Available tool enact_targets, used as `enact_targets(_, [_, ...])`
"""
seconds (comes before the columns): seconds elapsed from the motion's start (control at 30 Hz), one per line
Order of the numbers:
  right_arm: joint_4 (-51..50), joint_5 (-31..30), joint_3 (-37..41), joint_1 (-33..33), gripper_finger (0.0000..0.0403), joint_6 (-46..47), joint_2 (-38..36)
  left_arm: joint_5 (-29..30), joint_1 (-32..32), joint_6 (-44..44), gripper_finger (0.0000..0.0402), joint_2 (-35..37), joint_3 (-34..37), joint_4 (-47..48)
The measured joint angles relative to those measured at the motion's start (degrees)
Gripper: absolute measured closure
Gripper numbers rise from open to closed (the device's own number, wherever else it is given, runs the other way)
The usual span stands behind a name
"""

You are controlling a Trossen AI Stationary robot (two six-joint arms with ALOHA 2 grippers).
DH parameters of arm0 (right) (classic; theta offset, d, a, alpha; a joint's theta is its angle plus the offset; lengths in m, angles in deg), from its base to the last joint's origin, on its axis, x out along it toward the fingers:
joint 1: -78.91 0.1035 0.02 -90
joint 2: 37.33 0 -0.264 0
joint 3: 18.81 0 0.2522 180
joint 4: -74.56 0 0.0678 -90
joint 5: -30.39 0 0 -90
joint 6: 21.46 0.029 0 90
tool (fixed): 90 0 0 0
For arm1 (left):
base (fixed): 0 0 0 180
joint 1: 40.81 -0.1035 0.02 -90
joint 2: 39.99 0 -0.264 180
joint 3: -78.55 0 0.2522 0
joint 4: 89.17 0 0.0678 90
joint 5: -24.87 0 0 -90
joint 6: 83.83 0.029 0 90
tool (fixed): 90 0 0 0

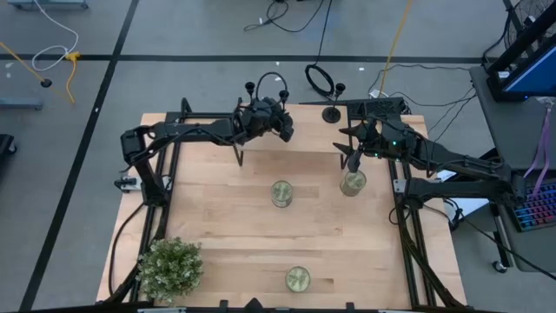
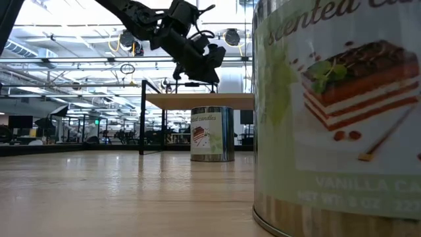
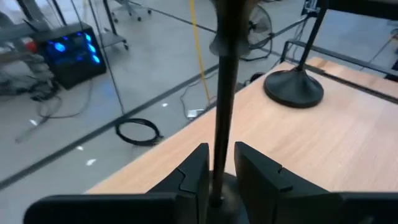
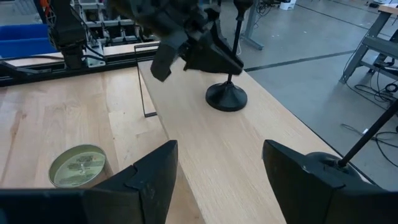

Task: Pick & Place candle stick holders
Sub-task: Put the black candle holder on the shelf

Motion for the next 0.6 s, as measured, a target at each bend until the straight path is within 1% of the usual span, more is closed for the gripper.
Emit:
enact_targets(0.23, [-0.19, 0.03, 0.0, -0.02, 0.0174, 0.0, 0.02, 0.21, 0.47, -0.13, 0.0323, -3.05, 0.02, -5.64])
enact_targets(0.3, [-0.8, 0.02, 0.0, 0.0, 0.0174, 0.0, 0.02, 1.71, 0.8, -0.22, 0.0337, -3.28, 0.02, -5.99])
enact_targets(0.4, [-1.83, 0.02, 0.0, 0.0, 0.0174, 0.0, 0.01, 3.19, 1.1, -0.33, 0.0382, -3.35, 0.02, -6.59])
enact_targets(0.43, [-2.3, -0.01, 0.0, 0.0, 0.0174, 0.0, 0.01, 3.18, 1.16, -0.31, 0.0389, -3.35, 0.02, -7.21])
enact_targets(0.6, [-2.44, -0.04, 0.0, 0.0, 0.0174, 0.0, 0.02, 3.4, 1.93, -1.52, 0.0383, -3.35, 0.02, -10.14])
